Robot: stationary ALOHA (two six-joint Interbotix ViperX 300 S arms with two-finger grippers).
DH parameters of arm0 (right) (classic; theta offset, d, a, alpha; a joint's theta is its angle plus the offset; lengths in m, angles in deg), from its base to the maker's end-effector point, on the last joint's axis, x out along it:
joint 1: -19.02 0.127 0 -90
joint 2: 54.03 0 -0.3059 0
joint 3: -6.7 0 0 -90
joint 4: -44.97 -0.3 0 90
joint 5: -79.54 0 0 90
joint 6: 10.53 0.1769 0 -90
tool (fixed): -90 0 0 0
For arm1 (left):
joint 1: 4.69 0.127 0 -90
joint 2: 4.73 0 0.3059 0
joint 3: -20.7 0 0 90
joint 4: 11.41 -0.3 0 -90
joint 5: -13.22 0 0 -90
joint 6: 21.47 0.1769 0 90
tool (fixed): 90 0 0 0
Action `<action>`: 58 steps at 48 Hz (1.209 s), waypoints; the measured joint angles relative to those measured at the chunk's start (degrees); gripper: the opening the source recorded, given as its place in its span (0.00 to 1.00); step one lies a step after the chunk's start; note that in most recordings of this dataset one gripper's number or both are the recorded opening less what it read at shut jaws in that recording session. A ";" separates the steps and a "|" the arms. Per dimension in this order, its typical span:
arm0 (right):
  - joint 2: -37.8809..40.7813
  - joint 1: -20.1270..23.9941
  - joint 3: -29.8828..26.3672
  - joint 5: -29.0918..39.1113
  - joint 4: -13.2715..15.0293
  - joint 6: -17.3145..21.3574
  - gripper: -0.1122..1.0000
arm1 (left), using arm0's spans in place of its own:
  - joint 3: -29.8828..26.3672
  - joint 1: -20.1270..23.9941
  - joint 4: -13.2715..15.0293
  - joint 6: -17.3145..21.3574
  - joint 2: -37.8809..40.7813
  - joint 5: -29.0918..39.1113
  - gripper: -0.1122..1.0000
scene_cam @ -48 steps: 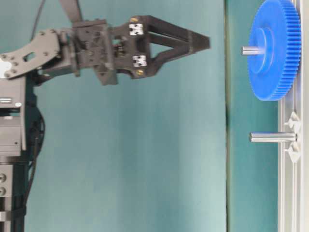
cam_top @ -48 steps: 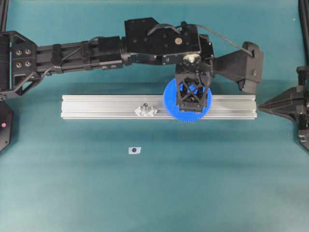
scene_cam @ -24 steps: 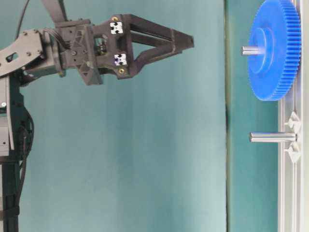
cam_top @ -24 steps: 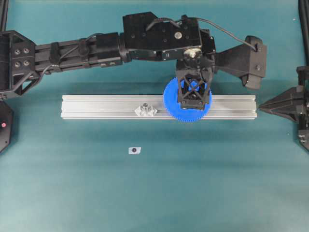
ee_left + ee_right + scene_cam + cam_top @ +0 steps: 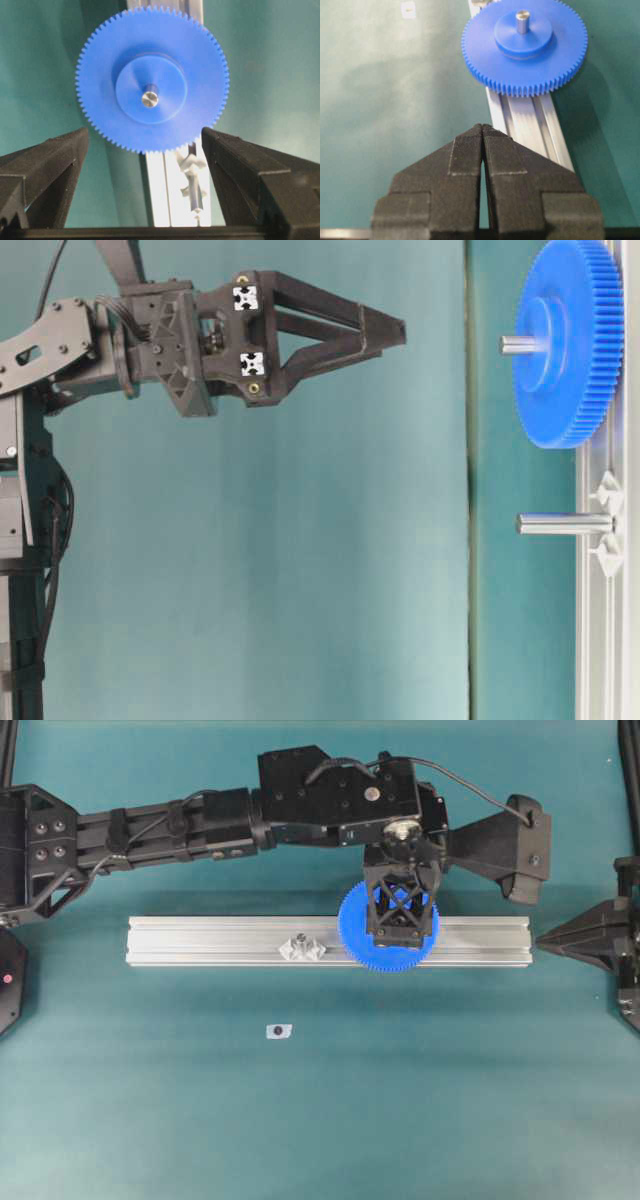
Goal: Find the location of the shaft and insert the large gear.
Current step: 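Withdraw the open left gripper away from the mounted gear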
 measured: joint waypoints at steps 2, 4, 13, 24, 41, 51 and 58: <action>0.00 0.00 0.00 -0.09 0.00 -0.09 0.10 | -0.09 0.00 0.00 0.00 0.00 0.00 0.91; 0.00 -0.09 0.00 0.00 0.00 0.00 0.10 | 0.00 0.00 0.00 0.09 0.00 0.00 0.91; 0.00 0.00 0.00 0.00 0.00 0.00 0.10 | 0.00 -0.09 0.00 0.00 0.00 0.18 0.91; 0.00 -0.09 0.00 -0.09 0.00 0.00 0.10 | -0.09 -0.18 0.00 -0.18 0.09 0.18 0.91; 0.00 0.00 0.00 0.00 0.00 0.00 0.10 | -0.09 -0.35 0.00 -0.97 0.09 0.18 0.91; 0.00 -0.09 0.09 0.00 0.00 0.00 0.10 | -0.09 -0.35 0.00 -1.23 0.09 0.18 0.91; 0.00 -0.09 0.00 -0.09 0.00 0.00 0.10 | -0.09 -0.44 0.00 -1.76 0.18 0.35 0.91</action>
